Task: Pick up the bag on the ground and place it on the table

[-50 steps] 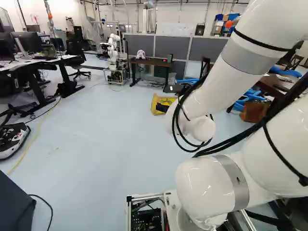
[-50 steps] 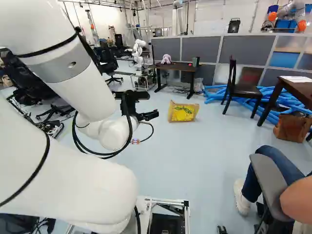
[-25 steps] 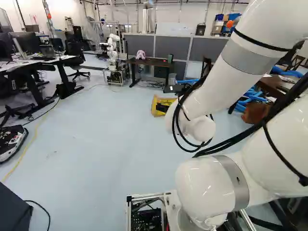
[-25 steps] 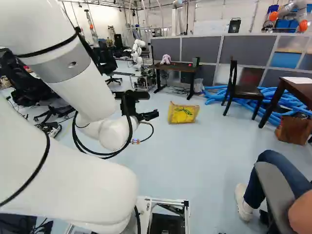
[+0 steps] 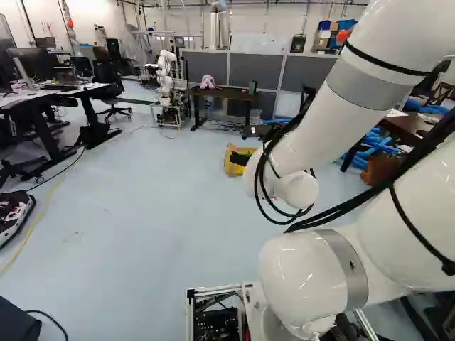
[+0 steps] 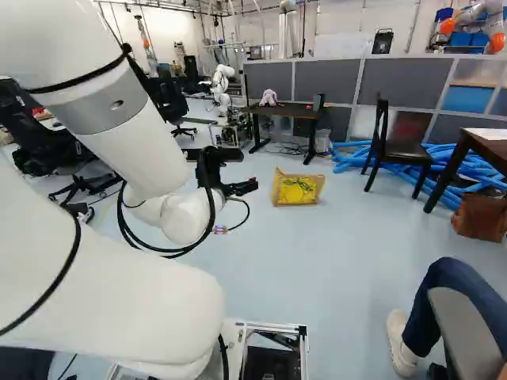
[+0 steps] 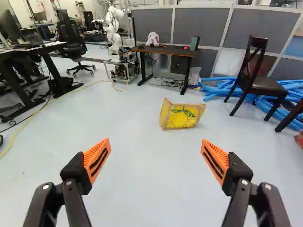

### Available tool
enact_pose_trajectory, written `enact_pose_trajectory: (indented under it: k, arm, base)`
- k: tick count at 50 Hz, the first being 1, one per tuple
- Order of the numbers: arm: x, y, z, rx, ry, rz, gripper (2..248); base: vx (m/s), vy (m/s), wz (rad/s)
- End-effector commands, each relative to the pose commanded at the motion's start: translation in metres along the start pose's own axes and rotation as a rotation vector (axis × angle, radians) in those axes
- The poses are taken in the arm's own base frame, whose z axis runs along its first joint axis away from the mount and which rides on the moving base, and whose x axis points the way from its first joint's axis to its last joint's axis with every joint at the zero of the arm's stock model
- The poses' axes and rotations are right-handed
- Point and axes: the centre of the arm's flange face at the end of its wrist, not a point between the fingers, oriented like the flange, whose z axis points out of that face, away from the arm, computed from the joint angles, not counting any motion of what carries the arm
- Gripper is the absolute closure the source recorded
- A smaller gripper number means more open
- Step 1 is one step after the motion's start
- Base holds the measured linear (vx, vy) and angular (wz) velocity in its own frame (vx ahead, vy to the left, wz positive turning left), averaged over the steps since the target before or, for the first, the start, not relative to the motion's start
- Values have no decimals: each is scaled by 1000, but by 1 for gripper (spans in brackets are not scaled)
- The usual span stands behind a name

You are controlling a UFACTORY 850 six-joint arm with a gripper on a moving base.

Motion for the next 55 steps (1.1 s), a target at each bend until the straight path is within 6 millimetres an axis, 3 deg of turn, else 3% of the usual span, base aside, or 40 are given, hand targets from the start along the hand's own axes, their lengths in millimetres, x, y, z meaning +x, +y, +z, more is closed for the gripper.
enact_pose_trajectory:
  k: [55]
  arm:
    - [0,0,0,0,0,0,3]
  base:
    - [255,5,-19]
